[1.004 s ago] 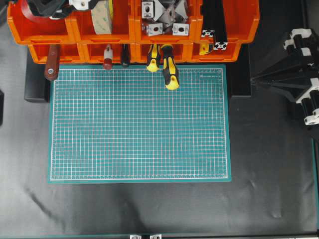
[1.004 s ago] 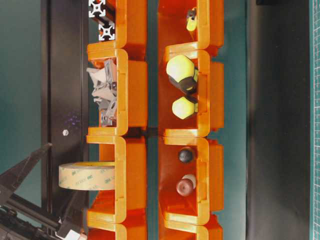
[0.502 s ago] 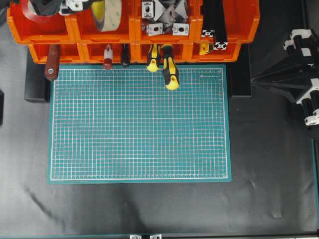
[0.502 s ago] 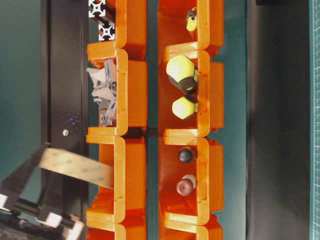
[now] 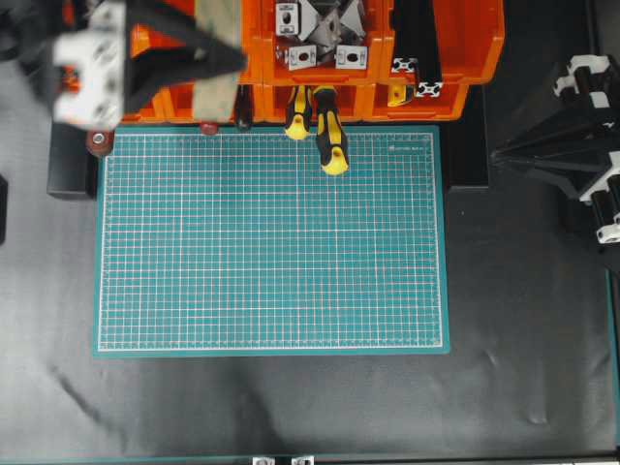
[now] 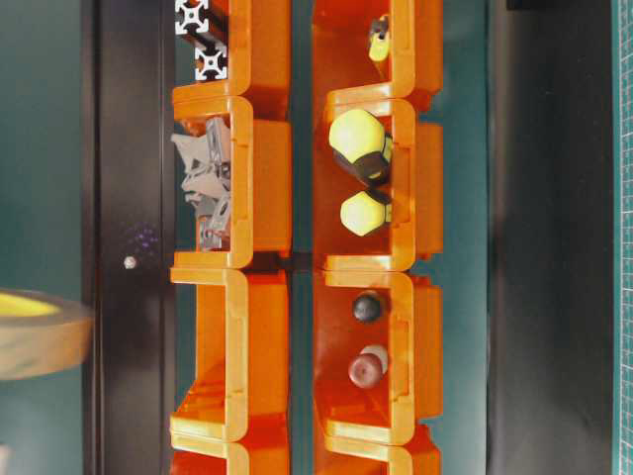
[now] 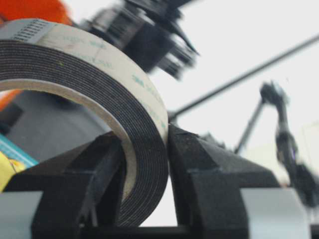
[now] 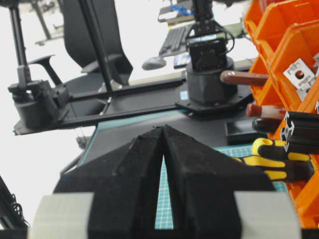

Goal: Pick foam from container rack with left arm.
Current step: 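Carry the tape roll out of the rack over the green mat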

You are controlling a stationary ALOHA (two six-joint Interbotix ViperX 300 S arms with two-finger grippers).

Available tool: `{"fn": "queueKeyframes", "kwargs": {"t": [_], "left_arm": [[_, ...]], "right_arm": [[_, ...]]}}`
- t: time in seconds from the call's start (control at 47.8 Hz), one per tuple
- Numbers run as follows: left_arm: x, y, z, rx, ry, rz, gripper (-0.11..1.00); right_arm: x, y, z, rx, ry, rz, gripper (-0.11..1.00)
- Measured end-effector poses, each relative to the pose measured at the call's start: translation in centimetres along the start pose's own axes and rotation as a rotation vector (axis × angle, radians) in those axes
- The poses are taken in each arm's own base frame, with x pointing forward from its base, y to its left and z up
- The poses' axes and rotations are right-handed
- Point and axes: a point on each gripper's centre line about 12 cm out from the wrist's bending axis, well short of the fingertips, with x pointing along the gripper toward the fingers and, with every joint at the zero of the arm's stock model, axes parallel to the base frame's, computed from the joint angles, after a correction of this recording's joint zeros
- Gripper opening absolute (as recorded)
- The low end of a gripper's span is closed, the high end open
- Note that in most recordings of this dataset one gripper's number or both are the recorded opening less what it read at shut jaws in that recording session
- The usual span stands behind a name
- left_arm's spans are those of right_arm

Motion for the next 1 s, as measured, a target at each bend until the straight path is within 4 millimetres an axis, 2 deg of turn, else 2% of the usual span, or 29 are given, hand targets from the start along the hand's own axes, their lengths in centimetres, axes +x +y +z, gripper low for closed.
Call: {"fn": "queueKeyframes", "kwargs": {"t": [0.084, 0.146, 0.251, 0.314, 0.816, 1.004], "left_arm": [[-0.4, -2.6, -1.4, 0.098, 0.078, -0.039, 0.24], [0.0, -3.6, -3.5, 0.206, 0.176, -0.039, 0.24], [1.8, -4.0, -7.6, 0.332, 0.351, -0.006, 0.24], [2.8, -3.8, -8.8, 0.358, 0.418, 0.028, 0.24], [5.5, -3.1, -10.2, 0.491, 0.652, 0.181, 0.24], [6.6, -2.0, -11.6, 0.549, 0.757, 0.237, 0.24]], "right_arm": [[0.0, 0.0, 0.1, -0.002, -0.003, 0.001, 0.00], [0.0, 0.1, 0.2, -0.003, -0.006, 0.003, 0.00], [-0.1, 0.1, 0.2, -0.003, -0.007, 0.003, 0.00], [-0.1, 0.1, 0.2, -0.003, -0.007, 0.003, 0.00], [-0.1, 0.1, 0.5, -0.001, -0.016, 0.005, 0.00], [-0.1, 0.2, 0.5, -0.001, -0.016, 0.006, 0.00]]}}
